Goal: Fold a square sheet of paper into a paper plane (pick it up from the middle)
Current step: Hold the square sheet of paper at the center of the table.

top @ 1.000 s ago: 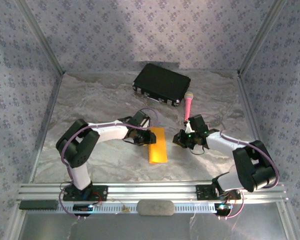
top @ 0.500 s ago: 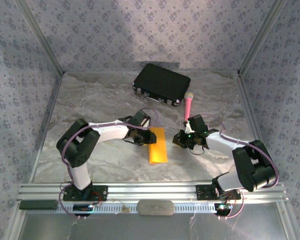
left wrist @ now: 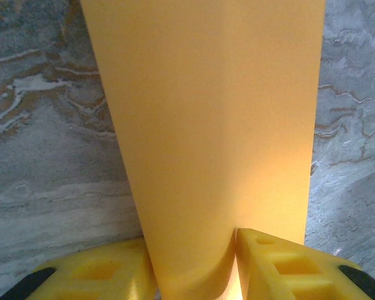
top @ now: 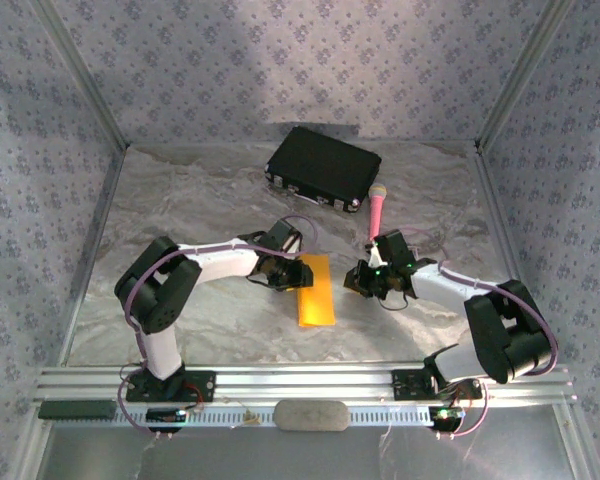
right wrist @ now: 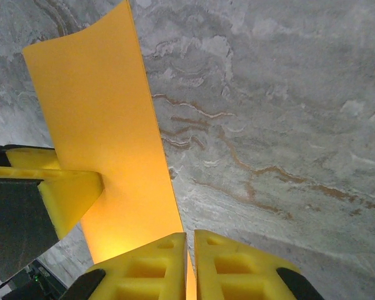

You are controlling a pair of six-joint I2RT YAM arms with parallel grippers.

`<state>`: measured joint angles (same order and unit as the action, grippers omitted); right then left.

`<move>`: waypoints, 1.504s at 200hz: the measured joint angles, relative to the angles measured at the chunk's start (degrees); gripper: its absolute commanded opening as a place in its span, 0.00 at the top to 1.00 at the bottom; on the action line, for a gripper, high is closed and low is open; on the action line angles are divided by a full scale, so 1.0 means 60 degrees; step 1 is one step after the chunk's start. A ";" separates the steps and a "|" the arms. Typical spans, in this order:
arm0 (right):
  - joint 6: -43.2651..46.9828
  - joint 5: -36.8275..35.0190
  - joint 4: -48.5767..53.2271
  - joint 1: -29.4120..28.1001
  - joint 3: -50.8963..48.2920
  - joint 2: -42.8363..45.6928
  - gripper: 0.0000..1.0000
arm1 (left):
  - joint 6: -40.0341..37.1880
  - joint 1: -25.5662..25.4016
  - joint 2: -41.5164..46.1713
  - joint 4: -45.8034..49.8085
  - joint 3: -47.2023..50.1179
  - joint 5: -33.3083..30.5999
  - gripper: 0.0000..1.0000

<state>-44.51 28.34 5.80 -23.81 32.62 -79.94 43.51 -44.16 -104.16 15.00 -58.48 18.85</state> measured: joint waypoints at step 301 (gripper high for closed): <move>-0.0087 -0.0076 -0.1024 -0.1308 0.1016 -0.1650 0.98 | -0.0080 0.0000 -0.0036 0.0076 -0.0062 0.0000 0.62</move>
<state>-45.04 27.88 -0.34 -31.66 38.72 -89.84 43.03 -44.16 -104.38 15.46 -58.85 18.85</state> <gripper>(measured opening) 0.052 0.385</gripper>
